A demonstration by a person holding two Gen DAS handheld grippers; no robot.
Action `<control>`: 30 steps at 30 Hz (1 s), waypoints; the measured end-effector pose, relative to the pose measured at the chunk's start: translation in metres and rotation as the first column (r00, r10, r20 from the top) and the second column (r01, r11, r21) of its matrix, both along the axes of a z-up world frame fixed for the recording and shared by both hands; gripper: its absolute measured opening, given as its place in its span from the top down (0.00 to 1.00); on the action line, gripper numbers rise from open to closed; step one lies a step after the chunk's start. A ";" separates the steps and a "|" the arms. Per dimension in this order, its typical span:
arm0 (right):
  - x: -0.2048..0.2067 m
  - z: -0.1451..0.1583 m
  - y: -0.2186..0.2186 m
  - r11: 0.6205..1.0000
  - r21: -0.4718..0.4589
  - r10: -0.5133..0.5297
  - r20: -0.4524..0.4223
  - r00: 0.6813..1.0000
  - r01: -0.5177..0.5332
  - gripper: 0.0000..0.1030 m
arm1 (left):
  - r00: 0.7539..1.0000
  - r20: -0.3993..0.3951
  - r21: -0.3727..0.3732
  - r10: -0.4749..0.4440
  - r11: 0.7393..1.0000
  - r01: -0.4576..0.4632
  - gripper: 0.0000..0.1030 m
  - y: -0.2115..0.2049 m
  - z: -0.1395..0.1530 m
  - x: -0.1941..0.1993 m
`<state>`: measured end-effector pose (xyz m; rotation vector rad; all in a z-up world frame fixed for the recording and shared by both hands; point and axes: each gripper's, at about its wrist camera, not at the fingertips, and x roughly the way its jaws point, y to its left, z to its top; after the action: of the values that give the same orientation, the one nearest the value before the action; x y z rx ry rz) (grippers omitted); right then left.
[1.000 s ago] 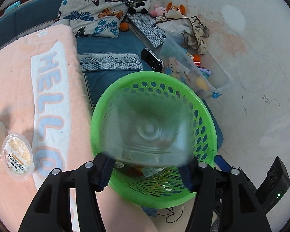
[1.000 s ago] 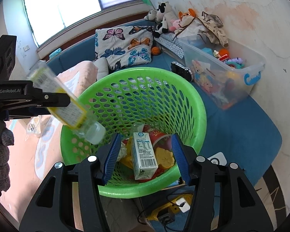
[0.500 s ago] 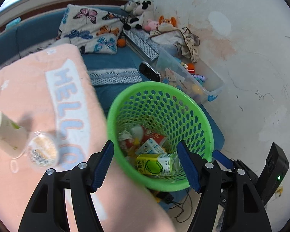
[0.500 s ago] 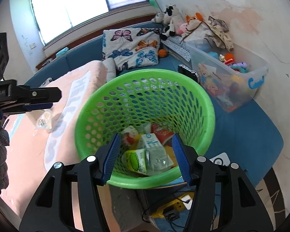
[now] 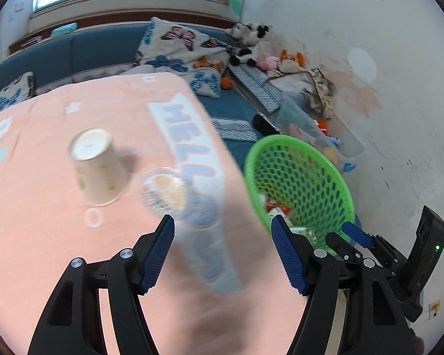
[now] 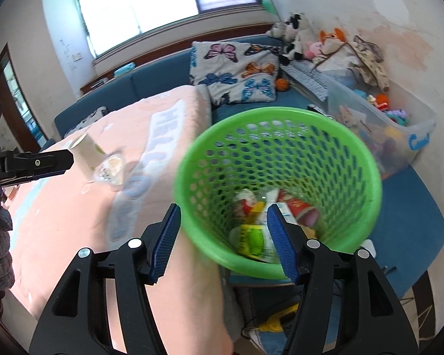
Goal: Collect trash
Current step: 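Move both grippers back over the table toward the cups, then grasp the clear pudding cup by its rim with the right gripper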
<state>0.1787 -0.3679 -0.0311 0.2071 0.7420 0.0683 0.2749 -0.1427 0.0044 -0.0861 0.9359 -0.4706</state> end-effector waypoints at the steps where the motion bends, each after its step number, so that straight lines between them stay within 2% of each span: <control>1: 0.002 0.000 0.006 1.000 0.000 0.013 -0.001 1.000 -0.013 0.40 | 1.000 0.004 0.003 0.017 1.000 -0.017 0.35 0.011 -0.002 -0.001; 3: 0.006 0.000 0.015 1.000 0.000 0.031 -0.001 1.000 -0.031 0.37 | 0.999 0.007 0.007 0.051 0.999 -0.051 0.32 0.029 -0.004 -0.001; 11: 0.026 -0.005 0.057 0.993 -0.013 0.119 -0.017 0.993 -0.119 0.36 | 0.990 -0.005 0.023 0.142 0.990 -0.142 0.32 0.079 -0.014 0.002; 22: 0.059 -0.010 0.116 0.969 -0.026 0.246 -0.033 0.969 -0.247 0.36 | 0.979 0.023 0.037 0.201 0.979 -0.201 0.31 0.116 -0.015 -0.001; 30: 0.088 -0.016 0.146 0.952 -0.044 0.300 -0.054 0.952 -0.302 0.36 | 0.973 0.026 0.051 0.228 0.972 -0.229 0.31 0.137 -0.021 0.003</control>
<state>0.2669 -0.2215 -0.0473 0.0446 0.8166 0.3357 0.2781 -0.0053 -0.0162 -0.1391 0.9061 -0.2326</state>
